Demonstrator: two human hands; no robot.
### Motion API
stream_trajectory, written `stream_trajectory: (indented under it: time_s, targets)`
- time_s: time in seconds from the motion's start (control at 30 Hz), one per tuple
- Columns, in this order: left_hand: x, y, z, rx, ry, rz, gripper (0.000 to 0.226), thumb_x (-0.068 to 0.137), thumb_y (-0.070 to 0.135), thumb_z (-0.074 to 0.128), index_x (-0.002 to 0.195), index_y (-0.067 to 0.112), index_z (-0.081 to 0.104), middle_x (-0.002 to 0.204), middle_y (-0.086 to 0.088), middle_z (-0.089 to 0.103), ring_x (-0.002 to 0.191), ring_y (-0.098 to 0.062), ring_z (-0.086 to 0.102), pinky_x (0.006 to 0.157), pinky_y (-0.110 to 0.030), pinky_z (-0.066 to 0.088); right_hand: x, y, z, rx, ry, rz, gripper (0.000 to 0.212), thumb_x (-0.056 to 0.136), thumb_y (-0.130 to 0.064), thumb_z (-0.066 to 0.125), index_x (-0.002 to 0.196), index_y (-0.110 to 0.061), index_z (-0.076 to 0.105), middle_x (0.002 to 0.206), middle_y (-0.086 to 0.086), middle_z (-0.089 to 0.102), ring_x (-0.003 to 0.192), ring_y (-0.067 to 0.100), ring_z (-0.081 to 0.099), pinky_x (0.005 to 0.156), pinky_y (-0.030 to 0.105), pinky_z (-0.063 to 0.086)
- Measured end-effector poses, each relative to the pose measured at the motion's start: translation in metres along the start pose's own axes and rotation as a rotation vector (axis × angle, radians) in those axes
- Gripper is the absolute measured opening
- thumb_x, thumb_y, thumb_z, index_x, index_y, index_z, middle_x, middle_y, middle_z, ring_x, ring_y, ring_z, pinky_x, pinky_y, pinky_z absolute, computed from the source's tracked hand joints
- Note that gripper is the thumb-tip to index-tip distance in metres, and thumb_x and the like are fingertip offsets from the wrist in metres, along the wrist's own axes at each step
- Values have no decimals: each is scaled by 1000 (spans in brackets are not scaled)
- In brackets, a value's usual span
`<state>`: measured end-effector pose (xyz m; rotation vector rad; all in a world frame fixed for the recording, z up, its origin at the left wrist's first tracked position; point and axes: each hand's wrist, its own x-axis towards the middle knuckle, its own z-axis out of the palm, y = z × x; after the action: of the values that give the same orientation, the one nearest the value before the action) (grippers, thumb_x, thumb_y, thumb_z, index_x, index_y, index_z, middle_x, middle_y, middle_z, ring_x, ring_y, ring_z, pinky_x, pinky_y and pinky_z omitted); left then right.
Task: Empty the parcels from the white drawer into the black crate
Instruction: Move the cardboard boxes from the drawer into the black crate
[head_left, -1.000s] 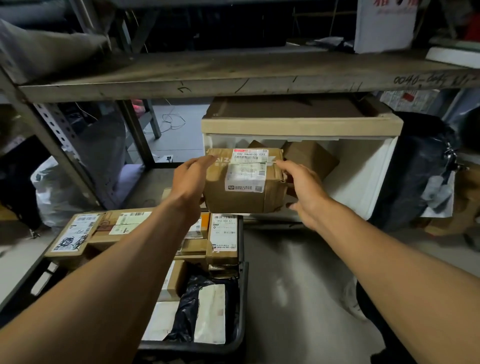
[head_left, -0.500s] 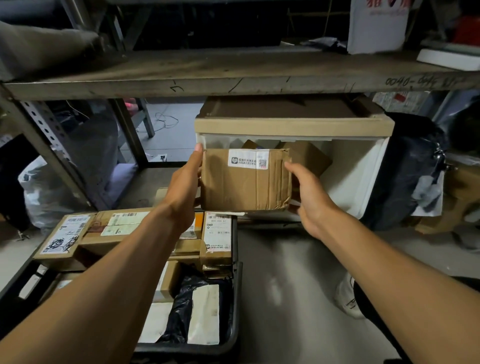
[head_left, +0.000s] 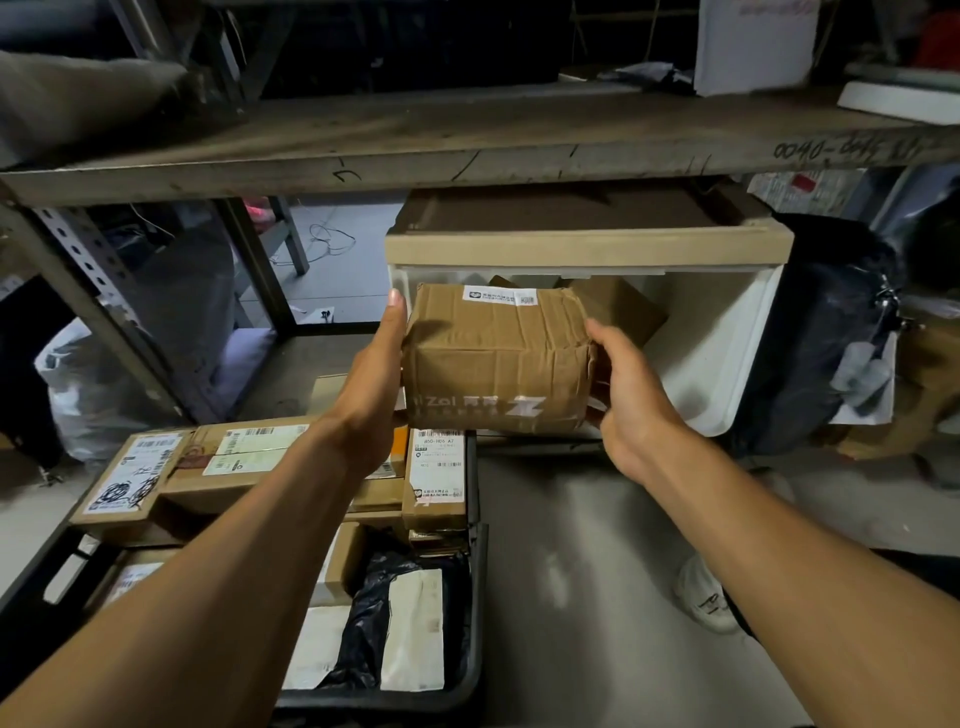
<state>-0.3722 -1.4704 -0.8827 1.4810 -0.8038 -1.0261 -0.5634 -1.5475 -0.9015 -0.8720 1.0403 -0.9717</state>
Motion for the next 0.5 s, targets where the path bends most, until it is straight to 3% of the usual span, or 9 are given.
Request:
stream_trajectory:
  time_s: [0.1,0.17,0.33,0.4,0.5]
  targets:
    - [0,-1,0,-26,13,-5,59,94,74,22,110,35,64,121,-2,66,111,-23,63,86,-46,54,1,-2,1,27,-15,-10,29,98,-49,54,106,-26,70,107,0,74,105,18,67,95,40,52]
    - [3,-4,-4,-19,10,-9,68,94,75,21,118,27,63,120,-6,69,111,-24,65,92,-45,51,1,-2,0,29,-31,-27,26,100,-47,52,99,-27,69,99,-2,74,98,16,67,91,37,52]
    - [3,-11,-7,81,-26,29,69,95,73,22,135,30,58,127,-2,67,119,-22,60,106,-47,40,2,-2,-1,-76,-32,-68,22,98,-43,55,110,-29,67,107,-5,71,100,12,63,82,32,47]
    - [2,-13,-6,105,-6,20,69,94,75,25,137,33,58,130,-4,66,122,-24,58,107,-48,41,4,0,-3,-123,-23,-78,28,96,-45,57,116,-27,66,117,-3,69,112,15,60,87,35,45]
    - [1,-13,-3,112,-17,19,71,89,80,31,134,34,60,135,-4,64,128,-25,54,112,-54,36,4,3,-4,-141,-24,-74,26,95,-44,58,110,-25,67,115,-2,70,114,16,60,104,41,42]
